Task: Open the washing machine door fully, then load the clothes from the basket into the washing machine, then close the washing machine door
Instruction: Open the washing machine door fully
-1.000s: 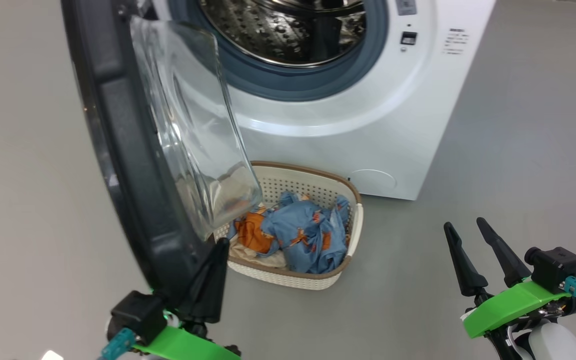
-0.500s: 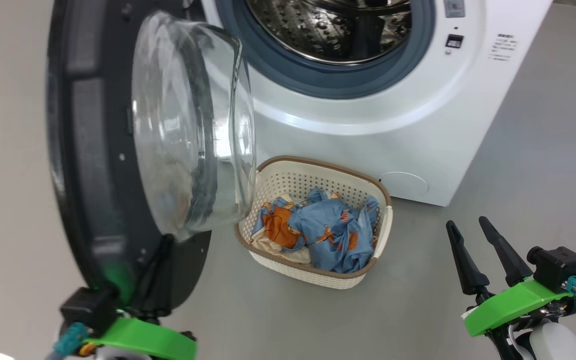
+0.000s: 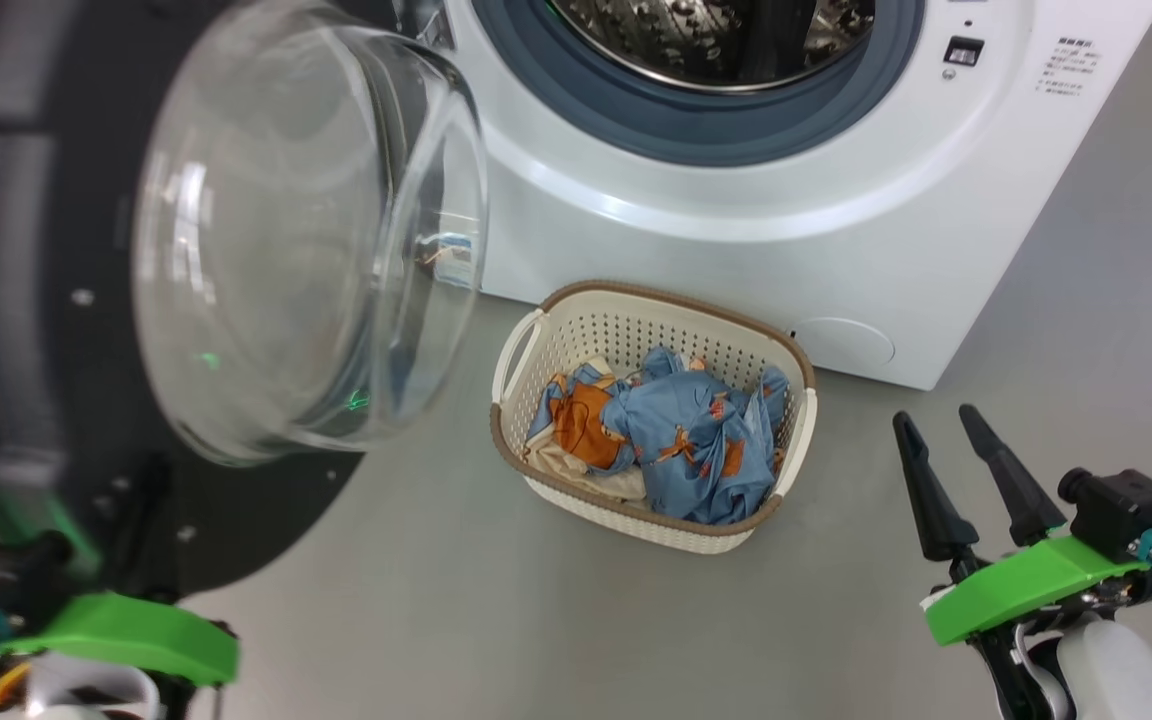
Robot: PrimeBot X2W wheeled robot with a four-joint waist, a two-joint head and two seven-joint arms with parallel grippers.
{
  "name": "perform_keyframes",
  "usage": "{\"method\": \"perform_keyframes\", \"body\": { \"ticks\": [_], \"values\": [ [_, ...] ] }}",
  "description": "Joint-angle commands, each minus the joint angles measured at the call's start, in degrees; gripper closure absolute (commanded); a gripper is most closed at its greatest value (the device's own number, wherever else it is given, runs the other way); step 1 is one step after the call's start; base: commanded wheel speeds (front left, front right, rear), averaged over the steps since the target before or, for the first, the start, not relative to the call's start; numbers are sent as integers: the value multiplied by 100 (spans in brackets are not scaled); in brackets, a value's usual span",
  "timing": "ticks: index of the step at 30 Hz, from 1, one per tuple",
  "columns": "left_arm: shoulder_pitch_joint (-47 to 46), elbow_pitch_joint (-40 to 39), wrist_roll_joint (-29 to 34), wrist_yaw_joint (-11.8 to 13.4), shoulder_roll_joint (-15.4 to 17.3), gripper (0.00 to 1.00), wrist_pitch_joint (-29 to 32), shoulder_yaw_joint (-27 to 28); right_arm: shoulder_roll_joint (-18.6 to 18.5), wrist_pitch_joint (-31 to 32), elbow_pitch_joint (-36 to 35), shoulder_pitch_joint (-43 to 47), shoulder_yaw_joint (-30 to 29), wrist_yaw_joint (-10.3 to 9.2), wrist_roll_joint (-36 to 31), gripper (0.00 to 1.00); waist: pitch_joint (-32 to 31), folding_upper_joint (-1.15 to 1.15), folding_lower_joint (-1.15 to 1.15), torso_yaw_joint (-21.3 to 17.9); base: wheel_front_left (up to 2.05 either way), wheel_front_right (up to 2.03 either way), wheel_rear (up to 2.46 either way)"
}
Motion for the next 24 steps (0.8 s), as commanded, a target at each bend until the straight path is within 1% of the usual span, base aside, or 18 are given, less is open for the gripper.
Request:
{"method": "perform_keyframes", "body": {
  "ticks": [1,2,5,12,16,21,24],
  "values": [
    [-318,19,-111,144,361,100,38,437,29,-69,-161,-151,71,9,73,0,82,0,0,15,0,0,0],
    [-318,19,-111,144,361,100,38,437,29,-69,-161,-151,71,9,73,0,82,0,0,15,0,0,0],
    [-448,236,-231,140,525,100,99,629,47,-69,-178,-192,45,9,76,0,187,0,0,21,0,0,0],
    [-949,735,-257,176,916,100,338,798,-24,-69,-183,-337,-67,9,90,0,397,0,0,80,0,0,0],
    [-1300,1132,-349,74,1102,100,421,872,-59,-69,-195,-409,-105,9,72,0,503,0,0,114,0,0,0],
    [-1763,1720,-415,-119,1314,100,436,888,-97,-69,-202,-492,-126,9,68,0,629,0,0,122,0,0,0],
    [-2043,2037,-380,-150,1433,100,427,871,-107,-69,-201,-522,-158,9,69,0,693,0,0,136,0,0,0]
  ]
}}
